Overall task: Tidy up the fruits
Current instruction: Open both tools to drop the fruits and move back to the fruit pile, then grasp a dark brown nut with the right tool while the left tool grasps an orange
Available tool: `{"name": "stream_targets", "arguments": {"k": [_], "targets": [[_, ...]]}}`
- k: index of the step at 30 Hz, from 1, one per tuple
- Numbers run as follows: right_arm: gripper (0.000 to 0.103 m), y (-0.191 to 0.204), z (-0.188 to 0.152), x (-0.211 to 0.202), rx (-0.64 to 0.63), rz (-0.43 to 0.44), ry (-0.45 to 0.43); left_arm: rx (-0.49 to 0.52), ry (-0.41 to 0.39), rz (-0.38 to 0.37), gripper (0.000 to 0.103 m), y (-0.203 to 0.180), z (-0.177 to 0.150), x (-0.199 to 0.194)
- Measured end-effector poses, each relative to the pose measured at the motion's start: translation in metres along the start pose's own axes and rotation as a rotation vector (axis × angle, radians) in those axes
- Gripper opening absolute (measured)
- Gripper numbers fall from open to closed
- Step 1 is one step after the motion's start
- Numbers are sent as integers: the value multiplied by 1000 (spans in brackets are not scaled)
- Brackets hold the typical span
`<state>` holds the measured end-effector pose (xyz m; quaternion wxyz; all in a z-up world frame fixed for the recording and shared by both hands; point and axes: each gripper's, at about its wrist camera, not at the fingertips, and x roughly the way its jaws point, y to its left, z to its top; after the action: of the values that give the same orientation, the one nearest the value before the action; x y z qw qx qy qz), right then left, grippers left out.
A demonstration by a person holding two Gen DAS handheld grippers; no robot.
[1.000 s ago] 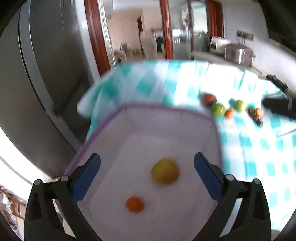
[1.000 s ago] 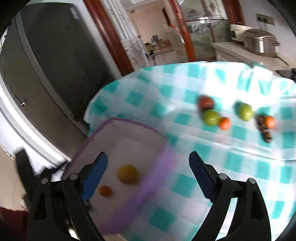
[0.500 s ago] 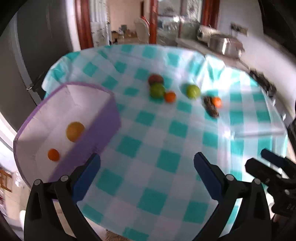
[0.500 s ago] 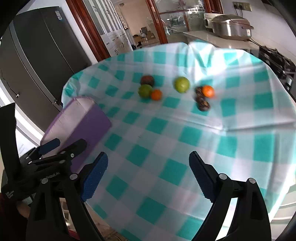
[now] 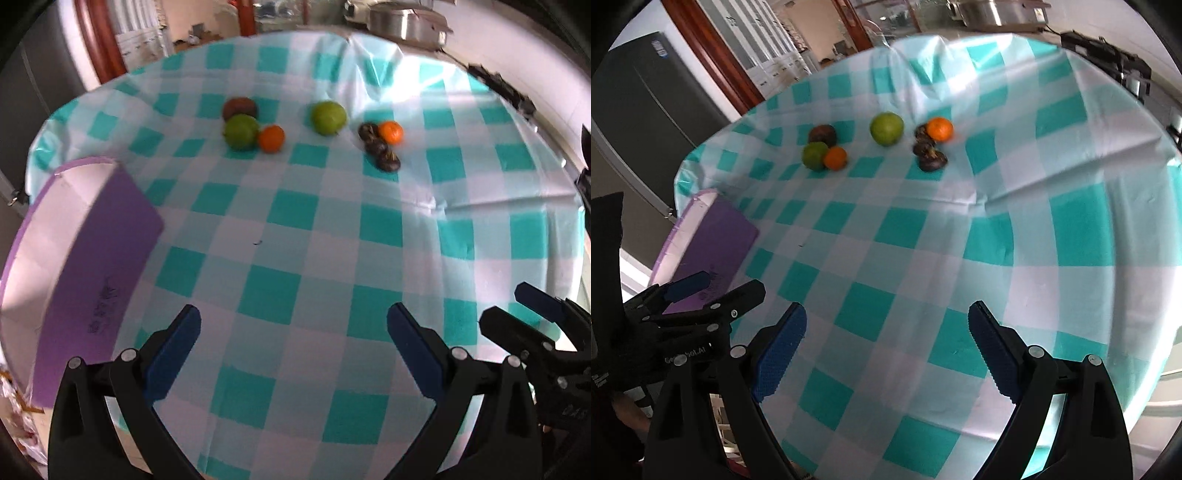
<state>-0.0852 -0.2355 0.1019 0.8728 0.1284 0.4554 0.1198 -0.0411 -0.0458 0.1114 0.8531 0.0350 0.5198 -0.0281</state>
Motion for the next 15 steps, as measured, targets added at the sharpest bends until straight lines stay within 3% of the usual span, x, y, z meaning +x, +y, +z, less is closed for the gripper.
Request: {"name": "stream_targets", "arguments": {"k": [5,8,15], "targets": [[87,-2,11,35,4,-61,16,45,34,-46,101,6,21,44],[87,-1,27,63,-24,-145,30,62,56,-67,101,15,45,75],[87,-5,68,116,33,-254,-24,-12,46,-119,101,56,97,124]]}}
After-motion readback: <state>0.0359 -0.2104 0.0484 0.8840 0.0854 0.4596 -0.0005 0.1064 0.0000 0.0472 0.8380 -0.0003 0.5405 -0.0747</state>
